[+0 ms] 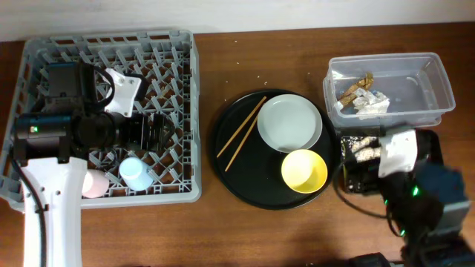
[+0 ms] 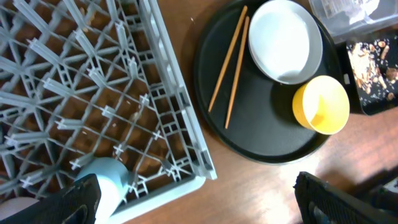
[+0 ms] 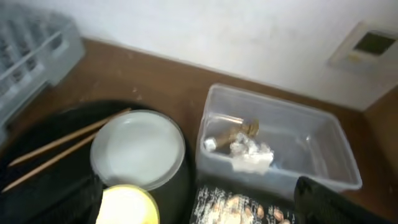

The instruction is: Sort waste into correct bins and load items into the dishwasher rack

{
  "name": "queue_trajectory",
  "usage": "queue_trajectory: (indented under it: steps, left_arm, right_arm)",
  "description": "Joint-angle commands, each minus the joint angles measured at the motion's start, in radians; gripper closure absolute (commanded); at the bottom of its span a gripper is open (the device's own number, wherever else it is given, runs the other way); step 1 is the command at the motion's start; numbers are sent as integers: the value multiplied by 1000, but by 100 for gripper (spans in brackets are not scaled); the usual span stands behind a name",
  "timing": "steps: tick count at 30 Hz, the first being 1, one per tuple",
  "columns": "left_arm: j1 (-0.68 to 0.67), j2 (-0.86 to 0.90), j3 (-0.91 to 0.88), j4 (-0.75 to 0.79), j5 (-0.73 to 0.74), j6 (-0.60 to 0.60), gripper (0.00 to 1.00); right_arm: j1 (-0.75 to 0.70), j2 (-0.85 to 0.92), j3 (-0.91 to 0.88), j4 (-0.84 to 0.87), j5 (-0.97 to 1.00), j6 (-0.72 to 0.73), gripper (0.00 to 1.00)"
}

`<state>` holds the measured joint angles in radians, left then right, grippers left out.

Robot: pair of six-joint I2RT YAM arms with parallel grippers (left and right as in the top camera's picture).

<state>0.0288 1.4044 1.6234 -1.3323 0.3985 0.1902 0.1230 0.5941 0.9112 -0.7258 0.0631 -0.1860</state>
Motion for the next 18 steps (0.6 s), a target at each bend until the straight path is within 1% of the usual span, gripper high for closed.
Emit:
queue_trajectory:
  steps: [1,4,7,9,10,13,14,18]
  left_arm:
    - [-3,-16,14,3,-3,-2,1]
    - [-3,-16,14,3,-3,-2,1]
    - [-3,-16,14,3,-3,-2,1]
    - [-3,-16,14,3,-3,-2,1]
    - [-3,-16,14,3,-3,-2,1]
    - [-3,-16,14,3,-3,-2,1]
    - [-3,-16,14,3,-3,-2,1]
    - [-3,-16,14,3,-3,-2,1]
  right_arm:
    - [-21,-201,-271,140,-18,-8,2]
    - [-20,-426,-553,269,-58,-8,2]
    - [-20,-594,-729,320,-80,-8,2]
    - [-20,-588,-801,417,-98,-8,2]
    - [-19,-591,-841,496,-98,-8,2]
    - [-19,-591,-891,626,-108,-8,2]
    - [-19,-591,-906,652,-108,-8,2]
    - [-19,-591,-906,652,-108,-8,1]
